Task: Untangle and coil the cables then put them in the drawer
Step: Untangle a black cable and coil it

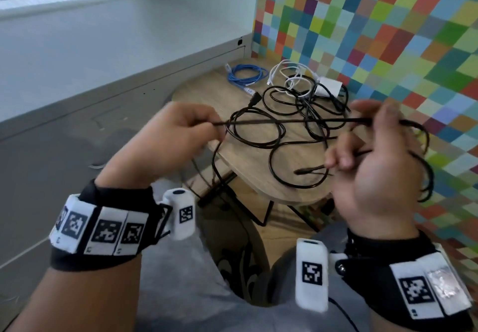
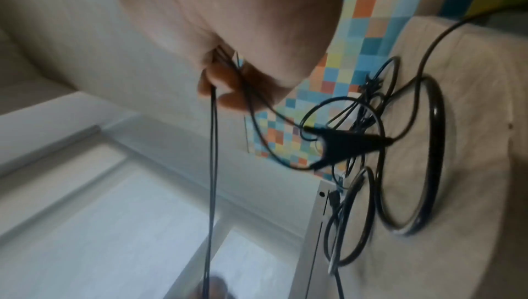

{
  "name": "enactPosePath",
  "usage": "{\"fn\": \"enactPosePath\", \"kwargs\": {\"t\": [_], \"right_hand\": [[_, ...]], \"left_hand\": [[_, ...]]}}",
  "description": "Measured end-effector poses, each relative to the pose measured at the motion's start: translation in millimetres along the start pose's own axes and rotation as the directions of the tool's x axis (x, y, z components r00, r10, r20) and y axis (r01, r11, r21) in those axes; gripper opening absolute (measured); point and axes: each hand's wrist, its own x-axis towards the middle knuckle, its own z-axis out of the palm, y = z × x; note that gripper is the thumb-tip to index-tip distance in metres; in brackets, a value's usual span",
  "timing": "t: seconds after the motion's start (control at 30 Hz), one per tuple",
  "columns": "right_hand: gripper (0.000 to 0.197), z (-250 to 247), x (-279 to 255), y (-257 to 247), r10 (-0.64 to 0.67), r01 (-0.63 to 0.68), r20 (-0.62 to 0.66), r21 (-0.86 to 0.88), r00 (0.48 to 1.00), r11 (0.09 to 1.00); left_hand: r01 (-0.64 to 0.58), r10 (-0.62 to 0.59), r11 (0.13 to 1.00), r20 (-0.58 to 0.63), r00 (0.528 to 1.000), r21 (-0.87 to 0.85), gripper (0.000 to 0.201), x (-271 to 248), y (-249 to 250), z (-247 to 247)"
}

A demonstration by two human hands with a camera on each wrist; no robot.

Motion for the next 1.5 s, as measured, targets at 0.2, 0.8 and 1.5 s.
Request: {"fn": "enactPosePath", "kwargs": {"t": [0.2, 0.8, 1.5], "right_hand": [[0.038, -23.5, 14.2, -1.6, 0.100, -0.065, -0.307, 0.121, 0.946, 0.990], [0.031, 5.7, -6.0, 8.2, 0.143, -0.142, 0.127, -0.015, 0.982, 0.990], [0.038, 25.0, -18.5, 12.1, 0.186, -0.187, 0.412, -0.039, 0.892, 0.982]], "left_hand": [[0.146, -0.186, 0.982, -0.467, 0.864, -0.121, 0.028, 15.5, -38.4, -19.0], [-0.123, 0.124, 0.992, -0.297, 0.947, 0.025, 0.041, -3.0, 18.9, 10.6], [-0.239, 0.223, 0.960, 0.114, 0.968, 0.144, 0.042, -13.3, 25.2, 18.2]]}}
